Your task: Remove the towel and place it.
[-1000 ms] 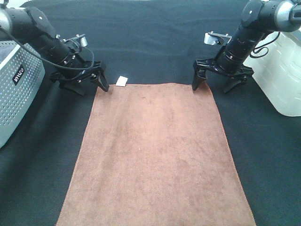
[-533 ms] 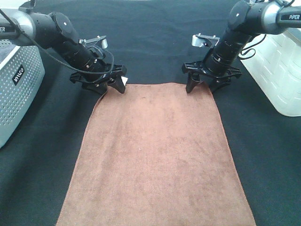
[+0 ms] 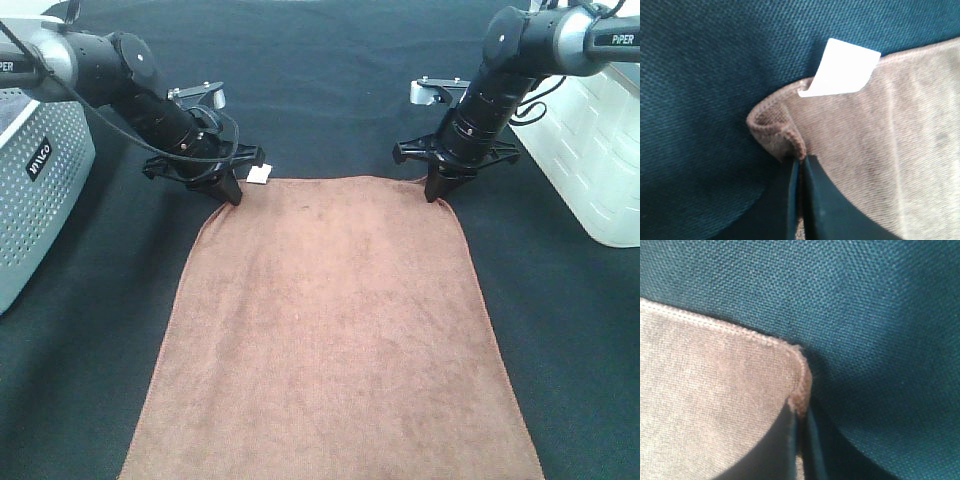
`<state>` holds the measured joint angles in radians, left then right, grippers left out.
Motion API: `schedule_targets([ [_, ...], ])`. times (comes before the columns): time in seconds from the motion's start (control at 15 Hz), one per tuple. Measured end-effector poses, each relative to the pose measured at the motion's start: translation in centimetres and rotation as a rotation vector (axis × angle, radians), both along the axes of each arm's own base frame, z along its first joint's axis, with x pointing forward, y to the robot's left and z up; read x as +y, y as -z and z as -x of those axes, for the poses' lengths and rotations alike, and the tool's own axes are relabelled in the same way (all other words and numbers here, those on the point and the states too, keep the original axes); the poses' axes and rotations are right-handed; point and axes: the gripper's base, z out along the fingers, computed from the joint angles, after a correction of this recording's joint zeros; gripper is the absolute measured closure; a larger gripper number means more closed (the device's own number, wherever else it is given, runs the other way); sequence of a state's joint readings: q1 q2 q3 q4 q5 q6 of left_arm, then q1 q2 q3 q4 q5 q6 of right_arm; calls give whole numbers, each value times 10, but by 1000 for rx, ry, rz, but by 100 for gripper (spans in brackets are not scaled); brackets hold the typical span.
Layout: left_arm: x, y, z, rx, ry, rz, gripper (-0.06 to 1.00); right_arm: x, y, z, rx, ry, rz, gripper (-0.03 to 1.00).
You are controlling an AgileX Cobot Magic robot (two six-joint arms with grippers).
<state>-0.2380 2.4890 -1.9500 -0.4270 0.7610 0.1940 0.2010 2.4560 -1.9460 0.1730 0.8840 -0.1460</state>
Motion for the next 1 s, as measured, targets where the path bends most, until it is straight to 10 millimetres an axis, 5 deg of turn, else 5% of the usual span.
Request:
schedule_targets([
  [0.4, 0, -9, -8, -49, 18, -23, 94, 1, -14, -9, -123, 15, -16, 97],
  [1.0, 0, -82, -49, -447, -8, -55, 94, 2, -88, -45, -506, 12, -18, 97],
])
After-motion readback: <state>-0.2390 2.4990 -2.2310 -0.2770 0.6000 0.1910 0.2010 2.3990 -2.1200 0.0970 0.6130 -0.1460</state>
